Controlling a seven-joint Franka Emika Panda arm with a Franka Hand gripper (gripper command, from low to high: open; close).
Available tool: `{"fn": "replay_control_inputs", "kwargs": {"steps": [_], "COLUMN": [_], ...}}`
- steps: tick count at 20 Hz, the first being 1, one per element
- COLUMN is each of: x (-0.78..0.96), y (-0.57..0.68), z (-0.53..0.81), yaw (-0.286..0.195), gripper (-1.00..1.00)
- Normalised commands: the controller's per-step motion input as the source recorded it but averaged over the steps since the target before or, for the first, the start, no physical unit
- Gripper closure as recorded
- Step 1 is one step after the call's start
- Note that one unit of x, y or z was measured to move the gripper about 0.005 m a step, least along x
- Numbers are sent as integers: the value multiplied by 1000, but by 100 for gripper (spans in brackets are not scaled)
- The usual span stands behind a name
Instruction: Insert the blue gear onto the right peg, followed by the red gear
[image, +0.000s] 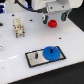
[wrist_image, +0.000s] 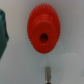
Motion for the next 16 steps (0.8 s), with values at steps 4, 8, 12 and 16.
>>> {"fn": "replay_control_inputs", "kwargs": {"steps": [4, 8, 12, 16], "x": [-403, -475, -421, -249], "y": [92, 51, 54, 74], "z": [-285, -179, -94, -45], "yaw": [0, 0, 0, 0], "gripper": [-100, -100, 100, 100]}}
